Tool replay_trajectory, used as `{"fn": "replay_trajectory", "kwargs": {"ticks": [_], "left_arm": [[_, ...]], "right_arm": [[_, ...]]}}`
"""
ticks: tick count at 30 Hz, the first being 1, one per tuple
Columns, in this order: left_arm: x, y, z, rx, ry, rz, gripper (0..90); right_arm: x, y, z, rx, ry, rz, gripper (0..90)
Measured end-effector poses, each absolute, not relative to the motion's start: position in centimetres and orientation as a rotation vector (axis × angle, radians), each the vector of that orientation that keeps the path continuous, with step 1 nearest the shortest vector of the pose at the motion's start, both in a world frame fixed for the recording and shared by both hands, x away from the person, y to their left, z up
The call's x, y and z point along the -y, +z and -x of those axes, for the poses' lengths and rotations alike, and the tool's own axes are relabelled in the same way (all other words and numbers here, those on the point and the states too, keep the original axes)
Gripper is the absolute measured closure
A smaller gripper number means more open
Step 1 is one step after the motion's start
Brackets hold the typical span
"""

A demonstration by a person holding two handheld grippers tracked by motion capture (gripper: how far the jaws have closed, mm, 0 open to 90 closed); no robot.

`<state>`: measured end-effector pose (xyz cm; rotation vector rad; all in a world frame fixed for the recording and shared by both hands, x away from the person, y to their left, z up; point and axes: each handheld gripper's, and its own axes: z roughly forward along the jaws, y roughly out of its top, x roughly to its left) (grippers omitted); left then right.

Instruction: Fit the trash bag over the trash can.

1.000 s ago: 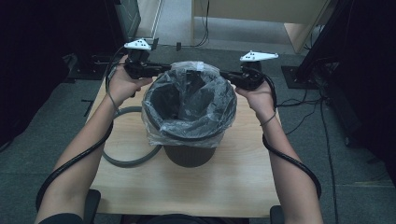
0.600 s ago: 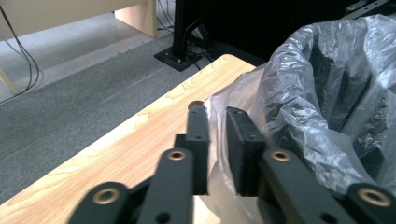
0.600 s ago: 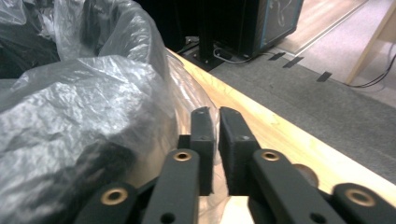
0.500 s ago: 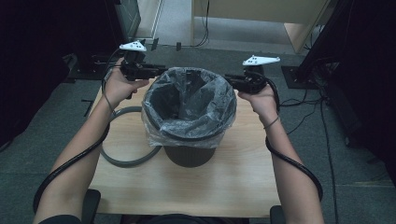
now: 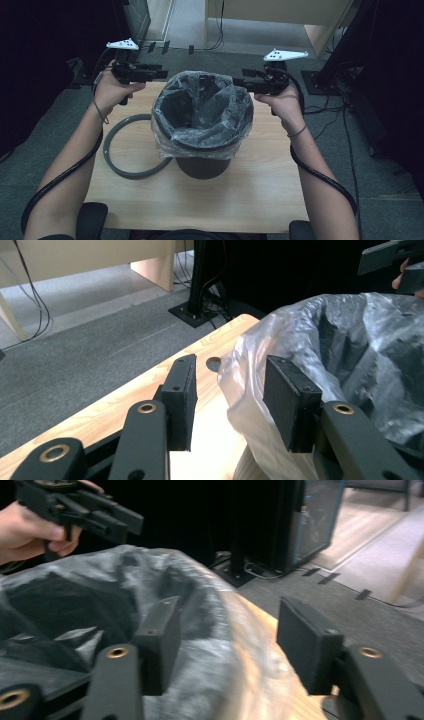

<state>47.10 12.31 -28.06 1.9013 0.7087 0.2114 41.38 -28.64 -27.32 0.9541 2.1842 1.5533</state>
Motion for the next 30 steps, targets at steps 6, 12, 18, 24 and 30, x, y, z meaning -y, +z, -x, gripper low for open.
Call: {"fn": "replay_trajectory", "kwargs": {"ticks": [6,12,18,24,30], "left_arm": [[-13.1,-28.1,-46.3,-0.713,0.186,-1.924,54.3],[-13.8,-28.8,-45.7,-0.715,0.167,-1.934,52.9],[-14.5,-29.5,-45.2,-0.73,0.16,-1.93,52.1],[-14.6,-29.9,-44.7,-0.732,0.177,-1.942,51.7],[-14.4,-30.5,-43.8,-0.718,0.189,-1.951,50.3]], "right_arm": [[26.4,-26.3,-40.5,-2.276,1.474,-0.748,56.4],[23.9,-25.7,-40.4,-2.375,1.497,-0.712,79.9],[21.3,-26.0,-40.3,-2.495,1.341,-0.528,84.5],[21.0,-27.3,-40.7,-2.625,1.164,-0.58,83.4],[21.8,-27.8,-40.6,-2.687,1.021,-0.64,69.5]]}}
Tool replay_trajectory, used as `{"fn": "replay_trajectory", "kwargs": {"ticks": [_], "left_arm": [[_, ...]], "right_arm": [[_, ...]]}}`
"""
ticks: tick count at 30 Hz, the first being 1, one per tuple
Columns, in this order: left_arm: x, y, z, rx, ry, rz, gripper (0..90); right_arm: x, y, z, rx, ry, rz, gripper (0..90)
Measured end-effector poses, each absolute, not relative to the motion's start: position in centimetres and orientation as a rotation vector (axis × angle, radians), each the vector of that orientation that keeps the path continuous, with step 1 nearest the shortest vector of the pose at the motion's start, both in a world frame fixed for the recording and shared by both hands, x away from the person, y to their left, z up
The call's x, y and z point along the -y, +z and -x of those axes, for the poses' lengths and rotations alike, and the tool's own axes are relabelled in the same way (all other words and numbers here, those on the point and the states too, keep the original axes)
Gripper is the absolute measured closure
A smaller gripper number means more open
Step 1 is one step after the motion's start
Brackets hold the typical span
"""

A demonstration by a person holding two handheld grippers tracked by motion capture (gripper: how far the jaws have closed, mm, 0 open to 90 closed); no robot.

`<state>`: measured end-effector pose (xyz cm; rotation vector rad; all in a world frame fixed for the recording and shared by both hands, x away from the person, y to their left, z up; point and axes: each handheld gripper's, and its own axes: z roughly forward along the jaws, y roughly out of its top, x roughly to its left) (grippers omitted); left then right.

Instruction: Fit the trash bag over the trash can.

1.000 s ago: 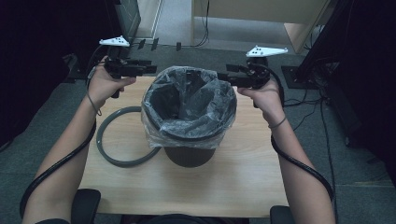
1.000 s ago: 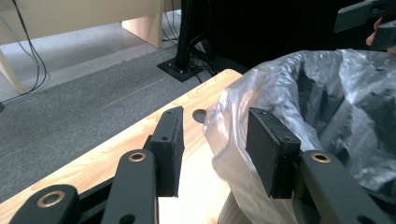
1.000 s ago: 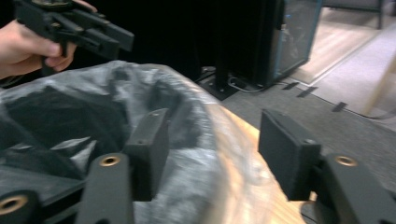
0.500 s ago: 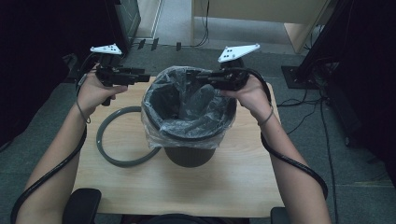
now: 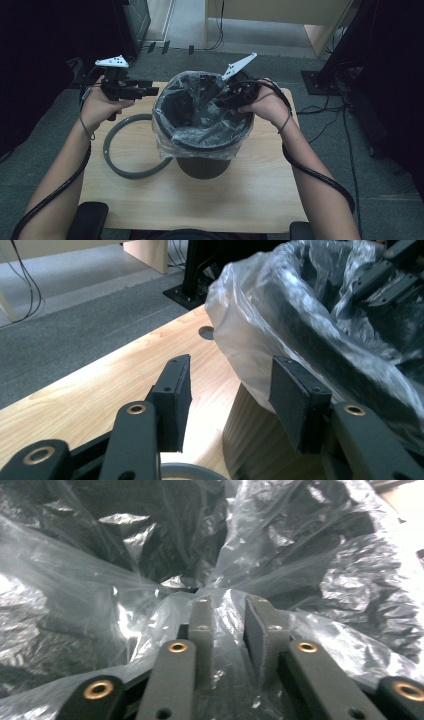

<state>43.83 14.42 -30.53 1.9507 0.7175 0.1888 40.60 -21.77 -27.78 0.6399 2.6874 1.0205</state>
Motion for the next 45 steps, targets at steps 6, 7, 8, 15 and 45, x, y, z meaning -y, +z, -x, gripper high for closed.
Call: {"fn": "replay_trajectory", "kwargs": {"ticks": [6,7,8,15,45], "left_arm": [[-14.7,-31.4,-43.2,-0.718,0.176,-1.951,47.5],[-14.8,-31.6,-43.1,-0.717,0.177,-1.952,46.9],[-14.9,-31.7,-43.0,-0.72,0.174,-1.95,46.1],[-15.3,-32.8,-42.2,-0.732,0.209,-1.967,43.9],[-15.5,-37.3,-40.7,-0.769,0.276,-1.995,38.0]], "right_arm": [[20.7,-28.7,-40.0,-2.811,0.835,-0.52,43.4],[20.5,-28.9,-40.0,-2.83,0.798,-0.483,44.8],[20.5,-29.0,-39.8,-2.824,0.789,-0.446,41.7],[20.9,-29.1,-39.2,-2.851,0.856,-0.392,29.3],[16.8,-23.9,-41.2,-2.658,1.385,-0.61,64.2]]}}
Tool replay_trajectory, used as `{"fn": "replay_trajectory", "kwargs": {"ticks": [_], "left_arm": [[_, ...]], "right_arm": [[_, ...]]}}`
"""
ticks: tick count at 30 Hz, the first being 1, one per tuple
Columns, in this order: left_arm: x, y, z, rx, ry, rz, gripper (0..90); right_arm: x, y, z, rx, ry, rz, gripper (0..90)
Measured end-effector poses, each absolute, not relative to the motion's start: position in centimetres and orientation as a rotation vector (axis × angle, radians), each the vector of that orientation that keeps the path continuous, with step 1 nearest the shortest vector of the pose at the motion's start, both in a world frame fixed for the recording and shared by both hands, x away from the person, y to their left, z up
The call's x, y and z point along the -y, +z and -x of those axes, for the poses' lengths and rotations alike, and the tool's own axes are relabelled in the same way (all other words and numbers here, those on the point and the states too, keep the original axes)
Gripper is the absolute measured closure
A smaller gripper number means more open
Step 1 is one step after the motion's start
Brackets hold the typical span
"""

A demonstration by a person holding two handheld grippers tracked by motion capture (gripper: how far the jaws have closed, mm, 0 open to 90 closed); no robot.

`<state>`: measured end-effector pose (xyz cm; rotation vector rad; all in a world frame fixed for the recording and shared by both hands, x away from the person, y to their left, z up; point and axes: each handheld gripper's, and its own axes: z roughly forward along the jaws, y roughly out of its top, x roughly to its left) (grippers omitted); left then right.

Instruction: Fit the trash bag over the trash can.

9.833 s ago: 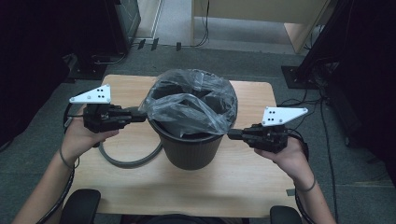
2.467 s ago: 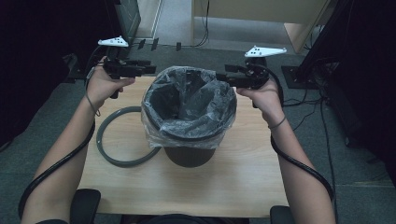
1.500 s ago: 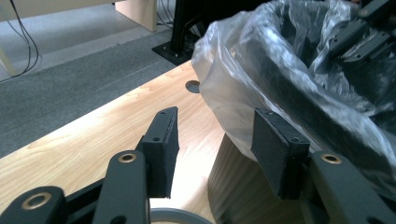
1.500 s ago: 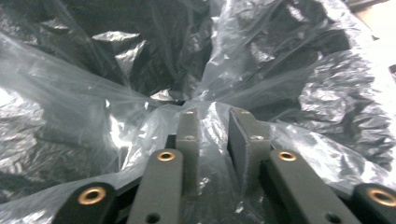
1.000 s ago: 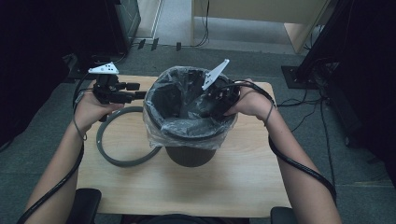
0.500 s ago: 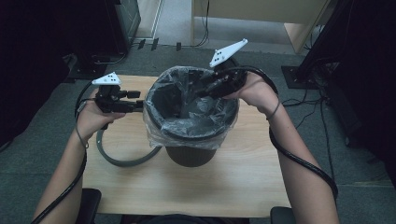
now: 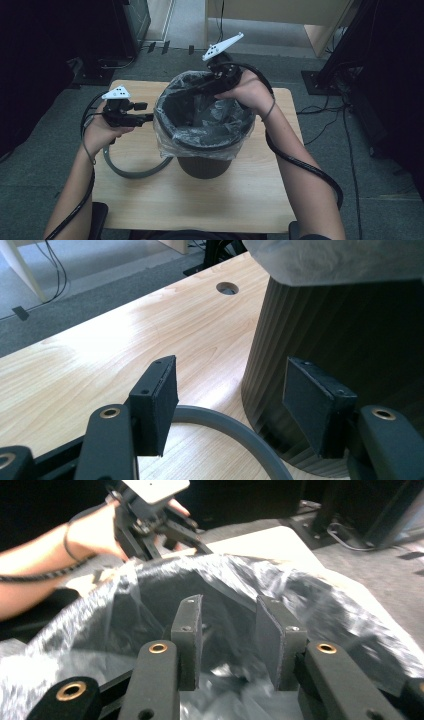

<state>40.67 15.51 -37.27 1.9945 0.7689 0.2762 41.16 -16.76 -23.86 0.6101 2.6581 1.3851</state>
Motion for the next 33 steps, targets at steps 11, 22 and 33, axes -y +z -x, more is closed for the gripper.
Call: {"fn": "replay_trajectory", "kwargs": {"ticks": [11,22,33], "left_arm": [[-16.6,-38.4,-40.7,-0.805,0.278,-1.982,37.3],[-17.7,-40.1,-41.0,-0.814,0.27,-1.984,34.9],[-18.6,-41.4,-41.4,-0.847,0.271,-2.002,35.1]], "right_arm": [[14.7,-29.4,-43.7,-2.759,1.274,-0.789,41.7],[14.9,-32.0,-45.1,-2.744,1.128,-0.788,25.6],[14.9,-29.4,-43.4,-2.702,1.176,-0.723,18.6]]}}
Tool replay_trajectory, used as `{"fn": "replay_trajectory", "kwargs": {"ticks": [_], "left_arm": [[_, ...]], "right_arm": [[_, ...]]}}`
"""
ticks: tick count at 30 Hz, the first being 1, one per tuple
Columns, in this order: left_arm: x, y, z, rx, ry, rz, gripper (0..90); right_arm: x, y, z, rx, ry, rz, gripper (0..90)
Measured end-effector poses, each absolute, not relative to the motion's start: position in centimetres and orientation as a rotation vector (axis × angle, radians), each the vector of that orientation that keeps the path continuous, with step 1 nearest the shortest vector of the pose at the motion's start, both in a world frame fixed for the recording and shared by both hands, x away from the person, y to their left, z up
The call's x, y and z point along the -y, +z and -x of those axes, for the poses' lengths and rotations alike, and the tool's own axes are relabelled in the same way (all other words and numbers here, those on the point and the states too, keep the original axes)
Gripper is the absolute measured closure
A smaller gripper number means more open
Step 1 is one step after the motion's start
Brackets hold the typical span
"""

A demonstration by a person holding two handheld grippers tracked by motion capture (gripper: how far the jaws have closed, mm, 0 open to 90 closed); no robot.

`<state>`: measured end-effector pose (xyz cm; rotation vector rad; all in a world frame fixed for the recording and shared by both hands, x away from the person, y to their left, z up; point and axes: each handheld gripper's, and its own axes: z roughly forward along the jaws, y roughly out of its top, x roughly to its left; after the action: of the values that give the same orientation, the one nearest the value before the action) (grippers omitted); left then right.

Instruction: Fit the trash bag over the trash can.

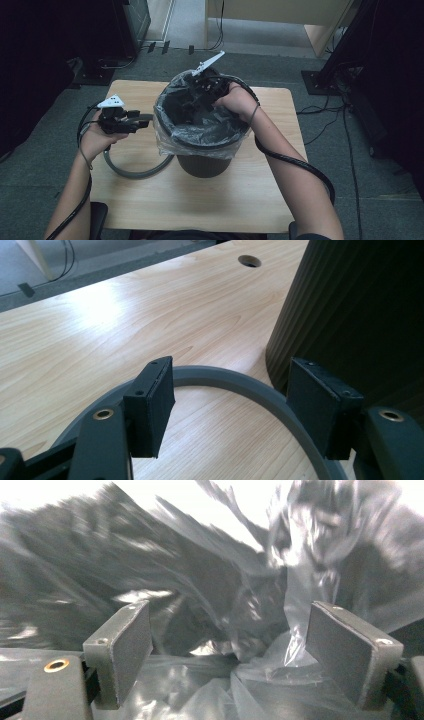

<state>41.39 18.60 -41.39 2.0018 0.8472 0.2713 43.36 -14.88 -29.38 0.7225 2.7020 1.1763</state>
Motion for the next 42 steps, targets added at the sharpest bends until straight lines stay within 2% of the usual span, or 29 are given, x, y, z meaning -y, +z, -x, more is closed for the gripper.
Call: {"fn": "replay_trajectory", "kwargs": {"ticks": [4,11,18,23,29,31,35,42], "left_arm": [[-19.0,-41.4,-41.4,-0.858,0.278,-2.003,35.0],[-20.0,-41.6,-41.4,-0.884,0.288,-1.988,35.1],[-20.6,-41.4,-41.3,-0.899,0.308,-1.981,35.1],[-21.2,-41.3,-41.2,-0.908,0.312,-1.967,35.1],[-21.5,-41.5,-41.3,-0.919,0.32,-1.965,35.1],[-21.6,-41.6,-41.3,-0.92,0.319,-1.964,35.0],[-21.7,-41.5,-41.2,-0.923,0.349,-1.982,35.1],[-22.5,-41.6,-41.3,-0.922,0.365,-1.963,35.0]], "right_arm": [[14.6,-28.7,-42.3,-2.728,1.215,-0.65,19.4],[12.6,-30.6,-39.8,-2.823,1.203,-0.509,18.7],[11.8,-30.7,-38.1,-2.885,1.188,-0.455,18.9],[12.0,-30.6,-37.0,-2.899,1.139,-0.451,25.3],[12.3,-30.9,-36.3,-2.999,1.076,-0.421,24.8],[12.4,-30.9,-36.4,-2.999,1.078,-0.423,19.2],[13.0,-30.5,-37.3,-2.875,1.109,-0.481,15.3],[14.4,-30.5,-40.3,-2.674,1.138,-0.706,15.2]]}}
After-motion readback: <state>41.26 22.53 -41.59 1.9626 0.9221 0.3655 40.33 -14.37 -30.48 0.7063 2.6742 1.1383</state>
